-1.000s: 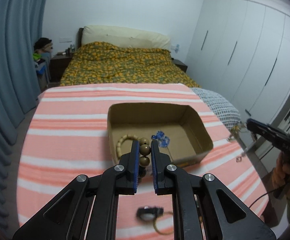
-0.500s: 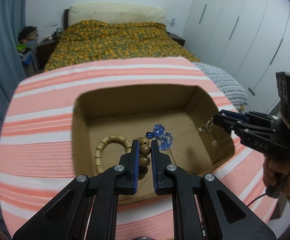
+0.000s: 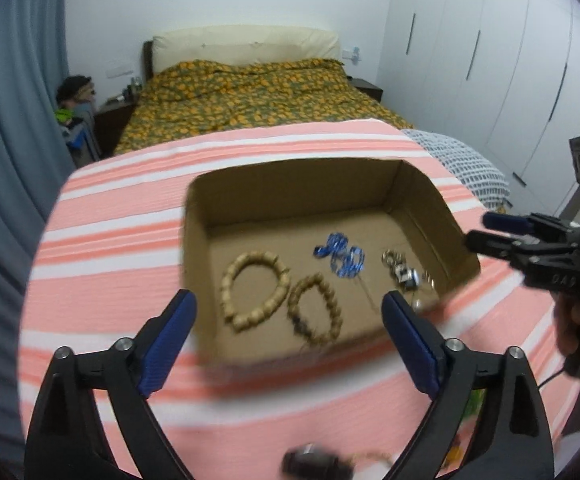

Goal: Organize jewelry
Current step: 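Move both tools back toward the black watch and remaining bracelets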

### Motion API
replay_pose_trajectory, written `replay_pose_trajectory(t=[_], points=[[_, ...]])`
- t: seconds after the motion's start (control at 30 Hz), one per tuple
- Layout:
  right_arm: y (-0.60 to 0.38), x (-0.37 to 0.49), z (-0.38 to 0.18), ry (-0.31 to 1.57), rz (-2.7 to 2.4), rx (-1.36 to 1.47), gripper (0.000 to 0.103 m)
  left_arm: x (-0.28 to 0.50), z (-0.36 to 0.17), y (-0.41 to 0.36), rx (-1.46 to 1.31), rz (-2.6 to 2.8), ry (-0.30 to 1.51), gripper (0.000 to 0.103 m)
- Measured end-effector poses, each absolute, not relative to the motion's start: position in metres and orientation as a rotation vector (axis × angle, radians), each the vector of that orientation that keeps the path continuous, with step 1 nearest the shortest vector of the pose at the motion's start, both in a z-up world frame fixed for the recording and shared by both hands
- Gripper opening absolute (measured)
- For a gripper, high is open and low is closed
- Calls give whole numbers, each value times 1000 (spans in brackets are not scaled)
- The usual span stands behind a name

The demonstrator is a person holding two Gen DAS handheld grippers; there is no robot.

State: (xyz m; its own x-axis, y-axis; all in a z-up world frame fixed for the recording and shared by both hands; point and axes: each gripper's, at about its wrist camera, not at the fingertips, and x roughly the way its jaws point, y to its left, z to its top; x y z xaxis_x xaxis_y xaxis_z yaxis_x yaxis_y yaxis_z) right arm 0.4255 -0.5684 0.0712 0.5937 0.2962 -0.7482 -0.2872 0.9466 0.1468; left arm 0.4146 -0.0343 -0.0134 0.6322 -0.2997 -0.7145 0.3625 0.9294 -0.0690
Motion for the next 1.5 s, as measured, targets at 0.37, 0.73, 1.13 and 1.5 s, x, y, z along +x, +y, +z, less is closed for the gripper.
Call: replay_pose_trajectory(t=[0.37,0.73,1.13,1.5], points=[[-622,268,65,892,300,-44,78,280,-5,66,218,-276,832,101],[-634,187,-11,949,175,-4,78,246,-99,67,65,-216,935,102],[-614,204,-45,912,102,-67,86,274,-155,50,53,-124,935,103],[-613,208,-48,926,92,-61,93,271,-154,50,55,-122,930,103]])
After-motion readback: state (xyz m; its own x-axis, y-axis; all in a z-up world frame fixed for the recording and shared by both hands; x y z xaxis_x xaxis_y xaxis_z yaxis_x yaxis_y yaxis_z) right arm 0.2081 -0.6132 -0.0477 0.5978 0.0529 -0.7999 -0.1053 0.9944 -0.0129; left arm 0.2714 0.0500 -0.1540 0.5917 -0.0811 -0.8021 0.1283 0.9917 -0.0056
